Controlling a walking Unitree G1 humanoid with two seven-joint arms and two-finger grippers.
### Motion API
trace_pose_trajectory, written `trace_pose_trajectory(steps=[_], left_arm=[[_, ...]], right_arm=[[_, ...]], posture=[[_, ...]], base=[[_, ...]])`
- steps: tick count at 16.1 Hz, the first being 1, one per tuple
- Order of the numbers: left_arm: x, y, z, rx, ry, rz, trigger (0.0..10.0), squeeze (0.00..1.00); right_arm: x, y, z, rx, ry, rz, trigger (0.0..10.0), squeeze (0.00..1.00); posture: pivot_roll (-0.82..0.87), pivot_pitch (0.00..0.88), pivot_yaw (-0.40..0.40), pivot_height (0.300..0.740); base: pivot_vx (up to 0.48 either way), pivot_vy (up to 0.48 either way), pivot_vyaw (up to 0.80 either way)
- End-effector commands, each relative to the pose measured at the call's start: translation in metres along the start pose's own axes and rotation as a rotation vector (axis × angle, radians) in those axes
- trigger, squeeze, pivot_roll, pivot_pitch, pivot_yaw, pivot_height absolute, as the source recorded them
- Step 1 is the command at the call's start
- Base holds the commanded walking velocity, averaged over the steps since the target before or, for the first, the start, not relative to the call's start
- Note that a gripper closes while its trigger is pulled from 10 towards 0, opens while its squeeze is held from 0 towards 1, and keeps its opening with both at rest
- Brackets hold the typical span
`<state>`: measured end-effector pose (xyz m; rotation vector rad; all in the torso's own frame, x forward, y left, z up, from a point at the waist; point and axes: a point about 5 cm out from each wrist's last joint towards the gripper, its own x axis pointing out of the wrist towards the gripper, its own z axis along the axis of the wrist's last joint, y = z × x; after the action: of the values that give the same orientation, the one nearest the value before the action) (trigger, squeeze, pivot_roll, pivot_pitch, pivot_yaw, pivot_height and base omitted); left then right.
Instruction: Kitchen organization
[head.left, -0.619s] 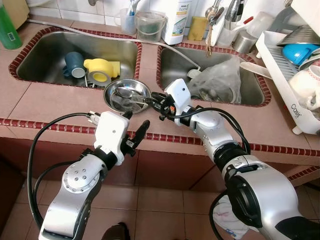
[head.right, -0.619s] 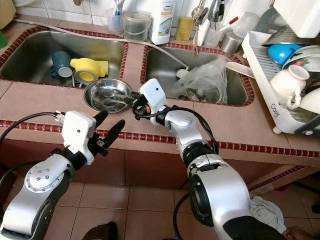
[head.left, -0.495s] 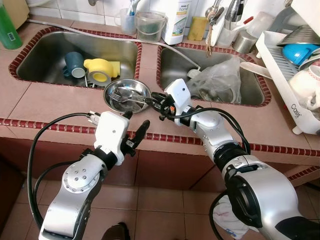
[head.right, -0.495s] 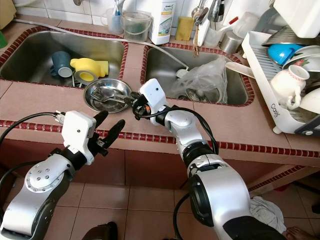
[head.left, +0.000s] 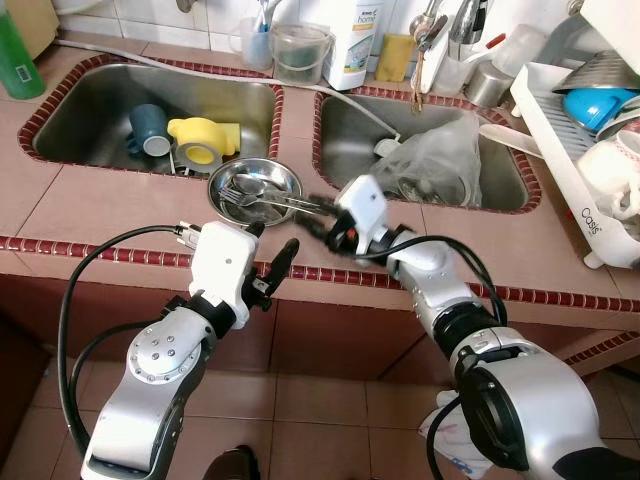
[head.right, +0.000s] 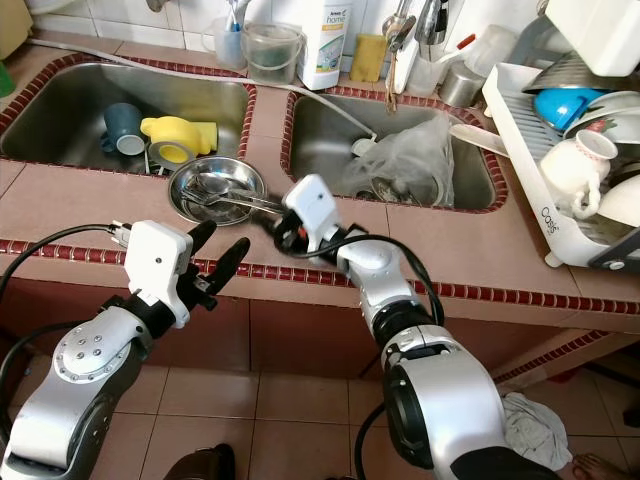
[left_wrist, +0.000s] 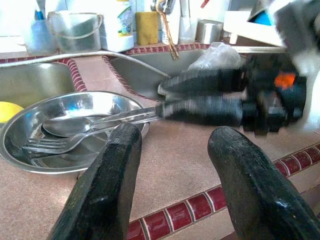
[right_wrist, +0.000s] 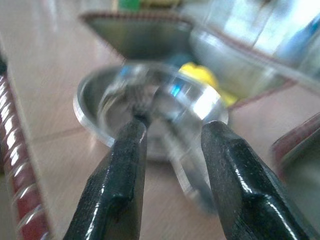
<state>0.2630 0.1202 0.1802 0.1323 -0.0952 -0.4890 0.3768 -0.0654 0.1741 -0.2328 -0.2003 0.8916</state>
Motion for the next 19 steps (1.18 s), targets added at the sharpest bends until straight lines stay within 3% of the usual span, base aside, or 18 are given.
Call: trace_pose_trajectory(steps=[1, 4, 7, 10, 13, 19], left_arm=[[0.003, -0.002, 0.001, -0.003, -0.012, -0.014, 10.0, 0.0], [0.007, -0.005, 0.003, -0.006, -0.024, -0.027, 10.0, 0.0], [0.009, -0.005, 0.002, -0.011, -0.03, -0.021, 10.0, 0.0], [0.012, -0.005, 0.001, -0.017, -0.038, -0.02, 10.0, 0.0], [0.015, -0.004, 0.002, -0.012, -0.05, -0.025, 10.0, 0.0], [0.016, -0.002, 0.003, -0.005, -0.057, -0.026, 10.0, 0.0]], right_arm=[[-0.006, -0.007, 0.002, -0.009, -0.034, -0.042, 10.0, 0.0], [-0.011, -0.016, 0.014, -0.117, -0.106, -0.132, 10.0, 0.0], [-0.023, -0.019, 0.005, -0.146, -0.087, -0.258, 10.0, 0.0], [-0.031, -0.008, -0.016, -0.067, -0.048, -0.32, 10.0, 0.0], [-0.031, 0.003, -0.027, 0.088, -0.059, -0.276, 10.0, 0.0], [-0.038, 0.0, -0.031, 0.229, -0.097, -0.266, 10.0, 0.0]], posture=[[0.24, 0.14, -0.115, 0.74], [0.23, 0.129, -0.114, 0.74], [0.22, 0.117, -0.13, 0.74], [0.21, 0.099, -0.132, 0.74], [0.21, 0.083, -0.123, 0.74], [0.21, 0.084, -0.119, 0.74]], base=[[0.0, 0.0, 0.0], [0.0, 0.0, 0.0], [0.0, 0.0, 0.0], [0.0, 0.0, 0.0], [0.0, 0.0, 0.0], [0.0, 0.0, 0.0]])
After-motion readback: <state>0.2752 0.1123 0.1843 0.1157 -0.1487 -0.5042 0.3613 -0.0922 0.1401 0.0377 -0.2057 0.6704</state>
